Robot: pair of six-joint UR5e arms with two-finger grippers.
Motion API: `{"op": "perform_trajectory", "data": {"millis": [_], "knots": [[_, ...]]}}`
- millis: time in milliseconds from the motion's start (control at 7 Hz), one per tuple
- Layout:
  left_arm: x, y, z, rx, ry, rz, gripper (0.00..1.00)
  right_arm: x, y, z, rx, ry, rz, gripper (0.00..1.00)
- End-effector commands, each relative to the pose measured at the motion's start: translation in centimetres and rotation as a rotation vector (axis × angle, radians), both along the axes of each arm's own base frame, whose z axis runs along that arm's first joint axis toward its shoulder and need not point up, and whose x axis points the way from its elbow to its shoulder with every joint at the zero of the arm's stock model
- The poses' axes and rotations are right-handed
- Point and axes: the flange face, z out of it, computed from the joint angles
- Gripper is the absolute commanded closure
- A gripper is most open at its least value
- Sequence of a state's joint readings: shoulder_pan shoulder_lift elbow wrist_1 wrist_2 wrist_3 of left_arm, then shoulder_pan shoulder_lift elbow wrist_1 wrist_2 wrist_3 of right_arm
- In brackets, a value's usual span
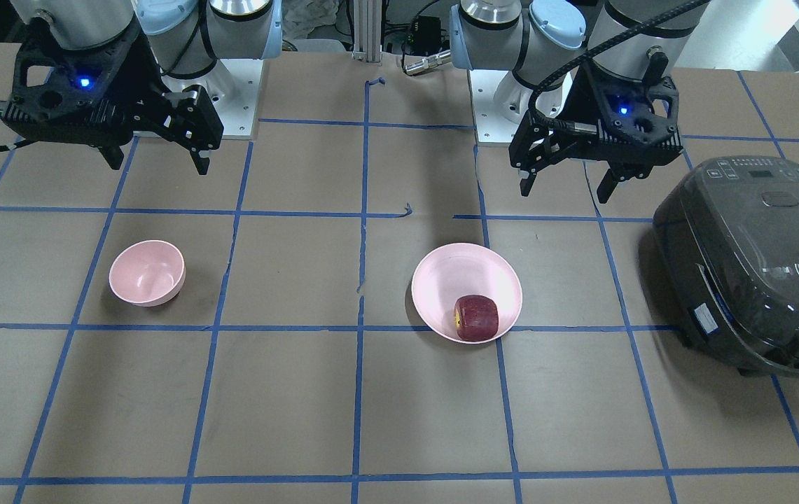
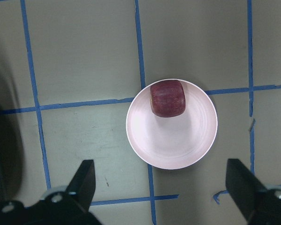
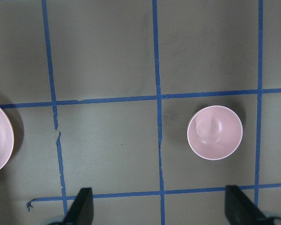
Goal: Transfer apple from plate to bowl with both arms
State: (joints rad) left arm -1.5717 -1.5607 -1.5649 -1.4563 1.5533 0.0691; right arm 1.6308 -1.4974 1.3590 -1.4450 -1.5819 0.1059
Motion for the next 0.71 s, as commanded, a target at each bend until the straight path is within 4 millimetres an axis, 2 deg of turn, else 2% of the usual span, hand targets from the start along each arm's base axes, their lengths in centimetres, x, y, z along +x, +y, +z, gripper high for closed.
{"op": "perform_trajectory", "data": {"millis": [0,571], "knots": [[-0.02,0.11,-0.1,0.002,-0.001,-0.004,0.0,-0.04,0.05,0.06,-0.001,0.003,0.0,0.0],[-0.06,0.06,-0.18,0.003,0.003,0.002,0.0,0.02,0.13,0.14,-0.003,0.004,0.0,0.0]]}}
